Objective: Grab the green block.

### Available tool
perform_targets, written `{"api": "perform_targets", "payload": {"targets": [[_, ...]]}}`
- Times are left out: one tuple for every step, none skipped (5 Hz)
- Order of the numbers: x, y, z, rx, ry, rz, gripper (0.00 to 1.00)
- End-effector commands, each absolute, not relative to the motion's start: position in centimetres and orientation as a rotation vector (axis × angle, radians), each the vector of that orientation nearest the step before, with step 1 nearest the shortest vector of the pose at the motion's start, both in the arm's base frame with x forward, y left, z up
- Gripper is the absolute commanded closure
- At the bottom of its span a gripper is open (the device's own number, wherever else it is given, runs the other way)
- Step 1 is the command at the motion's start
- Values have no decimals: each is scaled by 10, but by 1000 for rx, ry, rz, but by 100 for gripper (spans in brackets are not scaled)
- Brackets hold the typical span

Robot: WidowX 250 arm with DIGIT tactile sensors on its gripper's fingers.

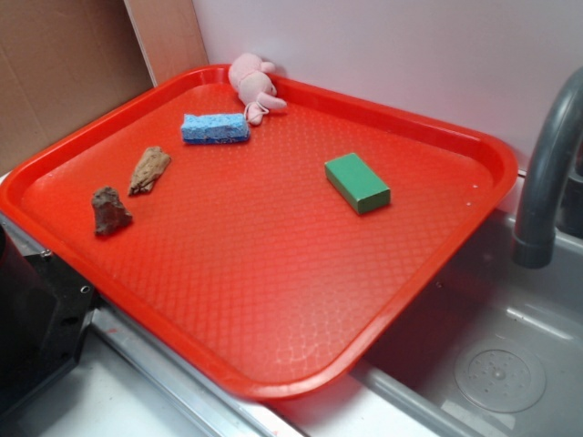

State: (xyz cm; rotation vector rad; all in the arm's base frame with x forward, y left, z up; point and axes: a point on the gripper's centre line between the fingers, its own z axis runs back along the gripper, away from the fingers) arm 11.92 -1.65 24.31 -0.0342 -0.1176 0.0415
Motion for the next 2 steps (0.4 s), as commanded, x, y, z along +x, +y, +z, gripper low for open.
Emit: {"api": "perform_targets", "payload": {"targets": [[119, -16, 243, -34, -118, 41, 0], [145, -42, 213, -50, -31, -2, 0]]}}
